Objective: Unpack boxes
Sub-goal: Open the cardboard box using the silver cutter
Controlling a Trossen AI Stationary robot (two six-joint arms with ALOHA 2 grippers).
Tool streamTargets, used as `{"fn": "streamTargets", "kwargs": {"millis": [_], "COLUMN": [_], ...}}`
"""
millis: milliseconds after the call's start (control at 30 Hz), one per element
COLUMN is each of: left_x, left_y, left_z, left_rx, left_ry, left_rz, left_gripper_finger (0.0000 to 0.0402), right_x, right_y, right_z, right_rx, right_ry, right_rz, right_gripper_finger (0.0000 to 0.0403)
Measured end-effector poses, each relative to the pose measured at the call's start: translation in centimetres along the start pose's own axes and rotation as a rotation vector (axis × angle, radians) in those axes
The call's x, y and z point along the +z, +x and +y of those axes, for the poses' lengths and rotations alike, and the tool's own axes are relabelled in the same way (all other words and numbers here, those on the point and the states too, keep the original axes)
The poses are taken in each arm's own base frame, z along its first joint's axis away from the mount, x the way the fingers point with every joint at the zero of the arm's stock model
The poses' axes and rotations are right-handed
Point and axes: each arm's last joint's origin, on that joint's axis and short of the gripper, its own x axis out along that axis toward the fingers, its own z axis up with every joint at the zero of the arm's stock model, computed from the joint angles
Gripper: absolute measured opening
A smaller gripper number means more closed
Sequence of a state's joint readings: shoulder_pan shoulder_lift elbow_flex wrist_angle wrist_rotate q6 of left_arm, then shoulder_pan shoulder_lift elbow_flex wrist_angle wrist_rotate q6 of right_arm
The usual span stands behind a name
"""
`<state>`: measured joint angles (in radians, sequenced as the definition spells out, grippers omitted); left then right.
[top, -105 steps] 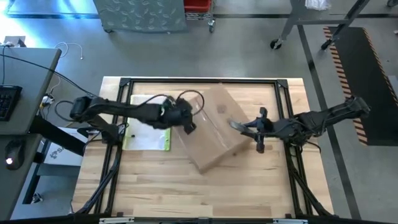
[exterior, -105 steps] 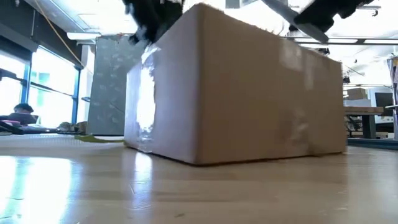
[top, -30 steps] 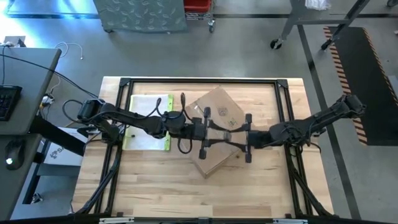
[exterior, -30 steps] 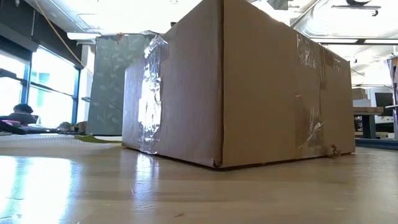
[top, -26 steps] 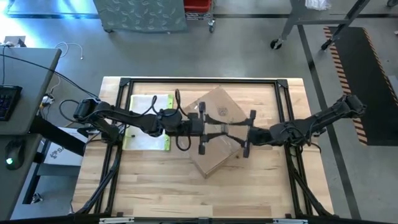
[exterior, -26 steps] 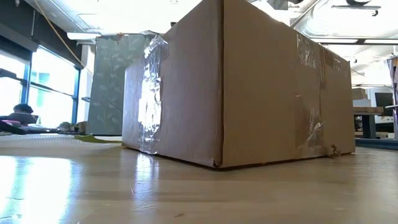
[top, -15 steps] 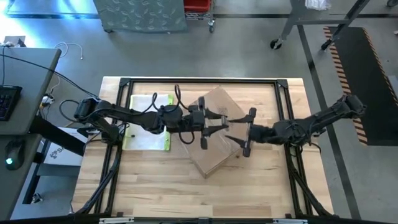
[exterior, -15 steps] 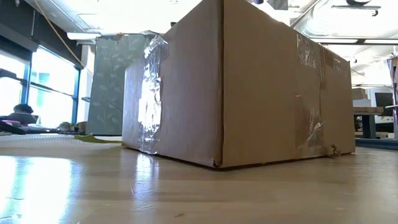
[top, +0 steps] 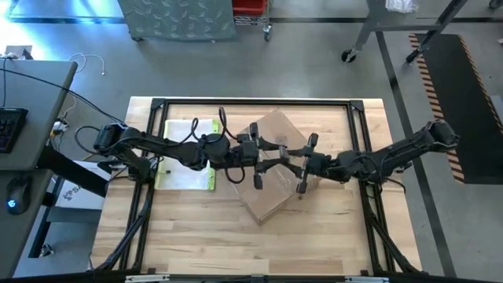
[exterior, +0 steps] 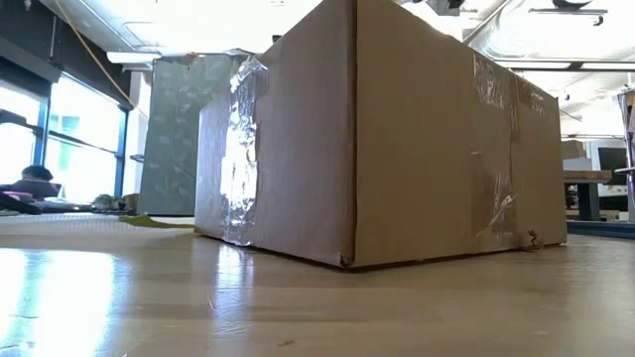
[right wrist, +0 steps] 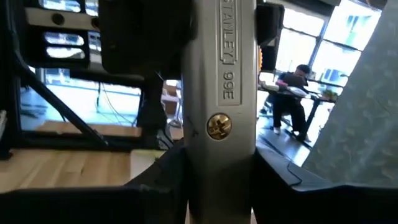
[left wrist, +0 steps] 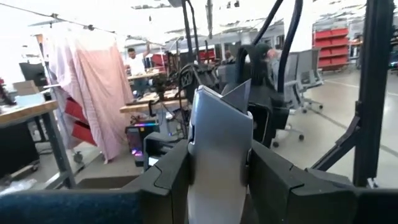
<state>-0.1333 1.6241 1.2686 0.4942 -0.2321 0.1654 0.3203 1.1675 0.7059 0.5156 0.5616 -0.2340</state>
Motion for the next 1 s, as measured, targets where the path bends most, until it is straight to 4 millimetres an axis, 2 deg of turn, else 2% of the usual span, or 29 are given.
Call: {"fn": "streamTargets", "kwargs": {"millis": [133, 333, 467, 567, 700, 833, 1000], "left_x": [-0.4, -1.5, -3.0, -4.6, -7.1, -8.8, -9.9], "left_y": [0.0, -0.5, -0.7, -0.3, 0.7, 1.3, 1.6], "left_z": [0.0, 1.3, 3.3, 5.3, 8.4, 10.8, 12.4], "left_rx": [0.003, 0.064, 0.132, 0.055, -0.030, 0.018, 0.056], "left_ry": [0.006, -0.010, -0.045, -0.110, -0.234, -0.273, -0.276], "left_rz": [0.047, 0.223, 0.371, 0.444, 0.478, 0.539, 0.621], "left_gripper_finger": [0.0116, 0.0237, 0.0259, 0.0249, 0.0215, 0.0169, 0.0111], "right_x": [0.2, 1.2, 1.3, 1.5, 1.2, 0.8, 0.1], "right_y": [-1.0, -4.3, -6.7, -7.9, -8.2, -7.7, -6.9], "right_z": [-0.3, -2.4, -3.4, -4.3, -4.5, -4.1, -3.3], "right_rx": [-0.051, -0.152, -0.110, -0.109, -0.096, -0.106, -0.109], "right_ry": [-0.024, 0.150, 0.199, 0.258, 0.260, 0.244, 0.211], "right_rz": [0.052, 0.126, 0.182, 0.186, 0.219, 0.237, 0.278], "right_gripper_finger": [0.0105, 0.0104, 0.0104, 0.0104, 0.0104, 0.0104, 0.0104]}}
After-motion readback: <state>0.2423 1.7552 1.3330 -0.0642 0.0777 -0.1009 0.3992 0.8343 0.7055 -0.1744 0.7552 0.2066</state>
